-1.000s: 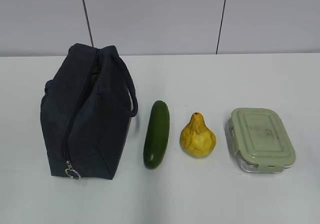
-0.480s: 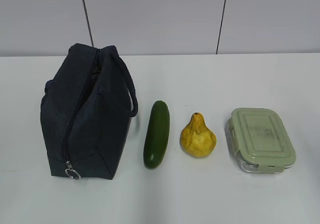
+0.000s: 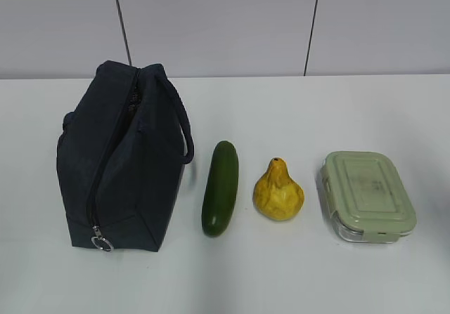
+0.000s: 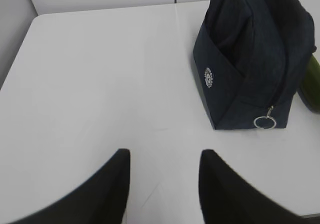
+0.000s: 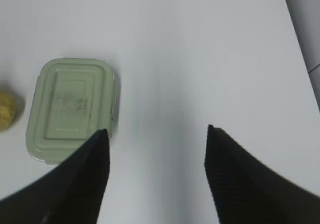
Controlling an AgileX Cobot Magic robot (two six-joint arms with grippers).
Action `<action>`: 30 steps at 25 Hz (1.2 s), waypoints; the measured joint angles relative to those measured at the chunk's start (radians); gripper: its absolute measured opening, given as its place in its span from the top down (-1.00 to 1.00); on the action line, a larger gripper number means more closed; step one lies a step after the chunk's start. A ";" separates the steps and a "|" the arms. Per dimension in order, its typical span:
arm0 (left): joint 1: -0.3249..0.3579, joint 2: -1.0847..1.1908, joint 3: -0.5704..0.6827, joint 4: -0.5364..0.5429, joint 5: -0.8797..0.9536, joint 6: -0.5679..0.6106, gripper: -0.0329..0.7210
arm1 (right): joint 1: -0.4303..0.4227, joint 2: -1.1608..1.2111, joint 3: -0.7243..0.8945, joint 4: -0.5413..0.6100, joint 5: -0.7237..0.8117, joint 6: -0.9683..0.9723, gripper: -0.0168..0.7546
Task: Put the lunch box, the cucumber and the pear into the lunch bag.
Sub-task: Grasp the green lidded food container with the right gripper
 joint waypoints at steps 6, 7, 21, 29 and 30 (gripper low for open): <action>0.000 0.000 0.000 0.000 0.000 0.000 0.18 | 0.000 0.194 -0.122 0.049 0.008 -0.041 -0.28; 0.000 0.000 0.000 0.000 0.000 0.000 0.18 | 0.000 0.227 -0.142 0.072 0.008 -0.062 -0.28; 0.000 0.000 0.000 0.000 0.000 0.000 0.18 | -0.090 0.581 -0.320 0.442 0.131 -0.371 -0.28; 0.000 0.000 0.000 0.000 0.000 0.000 0.18 | -0.246 0.704 -0.324 0.523 0.240 -0.467 -0.28; 0.000 0.000 0.000 0.000 0.000 0.000 0.18 | -0.255 0.725 -0.324 0.538 0.245 -0.479 -0.28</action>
